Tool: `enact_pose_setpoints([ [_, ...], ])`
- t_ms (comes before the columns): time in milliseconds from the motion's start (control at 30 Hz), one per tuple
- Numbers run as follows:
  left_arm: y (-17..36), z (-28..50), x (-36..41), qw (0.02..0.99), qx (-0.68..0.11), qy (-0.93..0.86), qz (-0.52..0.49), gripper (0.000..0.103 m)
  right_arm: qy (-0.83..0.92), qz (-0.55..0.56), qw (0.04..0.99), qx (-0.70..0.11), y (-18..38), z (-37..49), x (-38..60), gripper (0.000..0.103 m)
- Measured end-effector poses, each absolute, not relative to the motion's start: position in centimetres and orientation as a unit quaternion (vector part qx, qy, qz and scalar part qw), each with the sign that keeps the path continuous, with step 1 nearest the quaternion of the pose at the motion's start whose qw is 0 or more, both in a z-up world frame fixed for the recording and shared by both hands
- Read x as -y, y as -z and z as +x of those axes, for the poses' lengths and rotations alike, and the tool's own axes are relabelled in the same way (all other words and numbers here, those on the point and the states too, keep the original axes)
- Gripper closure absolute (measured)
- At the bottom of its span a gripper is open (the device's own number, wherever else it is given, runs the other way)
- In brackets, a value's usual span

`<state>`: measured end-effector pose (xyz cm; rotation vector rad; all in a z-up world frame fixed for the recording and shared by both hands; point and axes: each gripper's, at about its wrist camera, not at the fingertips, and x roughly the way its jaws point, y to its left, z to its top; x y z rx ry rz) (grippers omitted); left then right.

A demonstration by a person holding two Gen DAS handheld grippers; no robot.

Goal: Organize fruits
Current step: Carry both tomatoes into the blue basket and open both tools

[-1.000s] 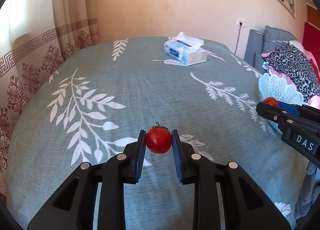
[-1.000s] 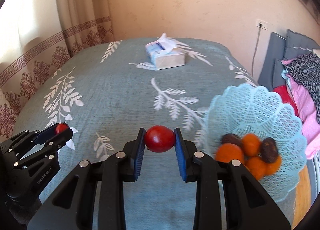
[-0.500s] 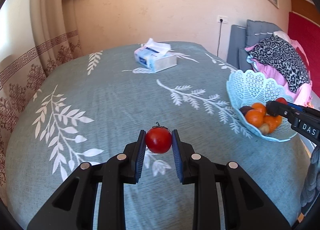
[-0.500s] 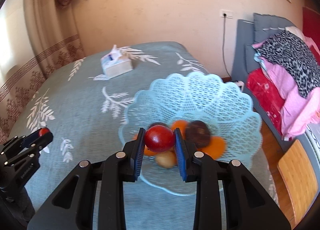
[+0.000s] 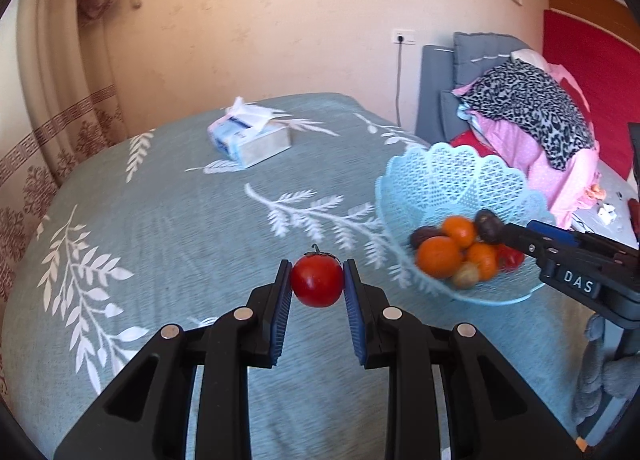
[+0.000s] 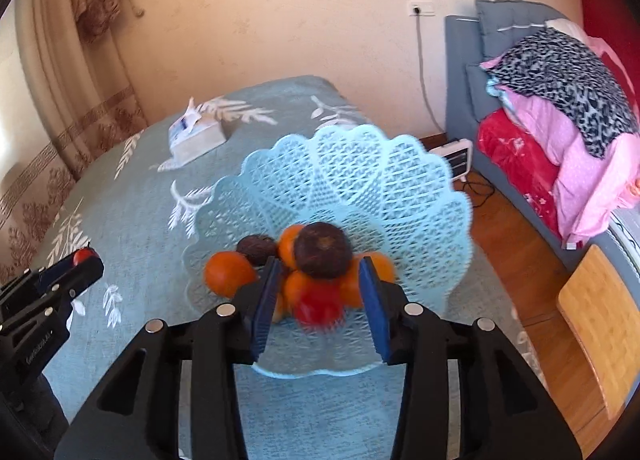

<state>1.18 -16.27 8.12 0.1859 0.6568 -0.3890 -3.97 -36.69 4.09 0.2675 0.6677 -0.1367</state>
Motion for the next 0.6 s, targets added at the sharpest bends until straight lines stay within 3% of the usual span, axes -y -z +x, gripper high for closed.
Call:
enact_pose_setpoints([
  [600, -7.8, 1.8, 24.2, 0.893, -0.328, 0.292, 0.091, 0.077, 0.122, 0.133, 0.940, -0.289, -5.0, -6.9, 40.0, 0.061],
])
